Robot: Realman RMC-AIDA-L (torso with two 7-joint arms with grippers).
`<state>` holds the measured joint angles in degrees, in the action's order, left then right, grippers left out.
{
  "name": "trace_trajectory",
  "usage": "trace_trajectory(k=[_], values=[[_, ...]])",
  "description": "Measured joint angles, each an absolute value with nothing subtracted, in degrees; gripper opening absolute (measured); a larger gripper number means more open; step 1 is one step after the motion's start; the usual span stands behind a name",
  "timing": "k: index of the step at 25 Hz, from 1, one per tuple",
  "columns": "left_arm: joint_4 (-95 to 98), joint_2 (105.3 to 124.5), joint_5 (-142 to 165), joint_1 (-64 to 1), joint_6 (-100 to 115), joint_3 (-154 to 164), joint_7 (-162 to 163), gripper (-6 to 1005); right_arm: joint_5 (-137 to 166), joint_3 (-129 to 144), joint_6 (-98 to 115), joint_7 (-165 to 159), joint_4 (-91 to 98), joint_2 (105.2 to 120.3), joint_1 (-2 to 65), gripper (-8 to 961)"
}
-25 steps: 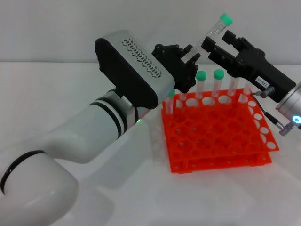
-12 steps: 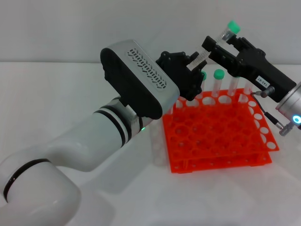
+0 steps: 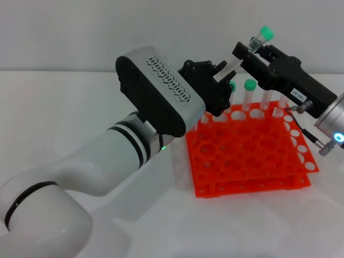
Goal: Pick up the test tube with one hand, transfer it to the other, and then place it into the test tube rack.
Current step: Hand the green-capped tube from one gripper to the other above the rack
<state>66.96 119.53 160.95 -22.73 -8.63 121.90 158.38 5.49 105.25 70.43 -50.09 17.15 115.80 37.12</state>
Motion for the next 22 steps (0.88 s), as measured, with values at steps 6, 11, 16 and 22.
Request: trace_trajectory(k=[6,11,16,22], values=[[66.8,119.53,160.9,-22.7,-8.7,121.9,158.4,163,6.4,105.3,72.8,-47.6,17.1,115.57,36.8,367],[66.6,119.53,160.9,-22.9,-8.8,121.9,158.3,147,6.7,105.3,73.1,-47.0,17.0,115.58,36.8,233],[66.4,119.52,160.9,-23.0,-8.8,122.0,158.2,129,7.2,105.4,73.2,-46.8,17.0,115.55,36.8,206],[65.7,119.54,161.2,-20.5,-16.8,124.3,158.0,122,7.5,104.9,74.0,-46.3,17.0,115.8,36.7,205]])
